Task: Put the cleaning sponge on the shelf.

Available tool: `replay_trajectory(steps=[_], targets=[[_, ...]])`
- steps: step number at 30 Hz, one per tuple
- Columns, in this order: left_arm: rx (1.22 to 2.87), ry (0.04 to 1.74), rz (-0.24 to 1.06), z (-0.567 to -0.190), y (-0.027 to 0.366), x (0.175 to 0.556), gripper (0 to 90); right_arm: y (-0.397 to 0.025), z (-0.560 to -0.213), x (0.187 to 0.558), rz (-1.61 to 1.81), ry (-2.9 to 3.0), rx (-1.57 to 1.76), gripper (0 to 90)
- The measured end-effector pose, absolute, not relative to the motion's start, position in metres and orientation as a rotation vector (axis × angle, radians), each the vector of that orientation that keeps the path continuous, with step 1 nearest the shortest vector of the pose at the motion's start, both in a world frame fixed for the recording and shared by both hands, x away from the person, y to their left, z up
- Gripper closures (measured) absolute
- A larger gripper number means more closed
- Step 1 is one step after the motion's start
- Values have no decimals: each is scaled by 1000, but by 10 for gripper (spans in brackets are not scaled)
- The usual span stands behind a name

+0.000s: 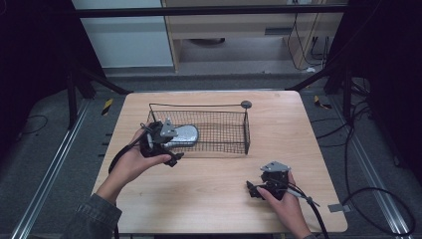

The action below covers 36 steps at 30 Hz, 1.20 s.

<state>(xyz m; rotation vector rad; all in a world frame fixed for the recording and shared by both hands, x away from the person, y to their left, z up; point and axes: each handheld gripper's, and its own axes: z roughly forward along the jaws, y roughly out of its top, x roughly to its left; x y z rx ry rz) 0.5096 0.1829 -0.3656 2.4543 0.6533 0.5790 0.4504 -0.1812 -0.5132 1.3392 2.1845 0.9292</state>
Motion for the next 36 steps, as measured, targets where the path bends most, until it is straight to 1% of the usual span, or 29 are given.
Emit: replay_trajectory(steps=[11,17,19,23,27,36], targets=[[2425,761,614,-374,197,494,59,-181,-513,450,929,2184,1340,4],[2359,844,625,-380,213,489,57,-181,-513,450,929,2184,1340,4],[2331,874,651,-385,220,488,57,-181,-513,450,929,2184,1339,4],[2311,949,655,-398,236,486,54,-181,-513,450,928,2183,1339,5],[2280,1027,640,-410,253,483,53,-181,-513,450,924,2183,1336,5],[2249,1129,596,-438,277,482,47,-181,-513,450,928,2184,1339,4]])
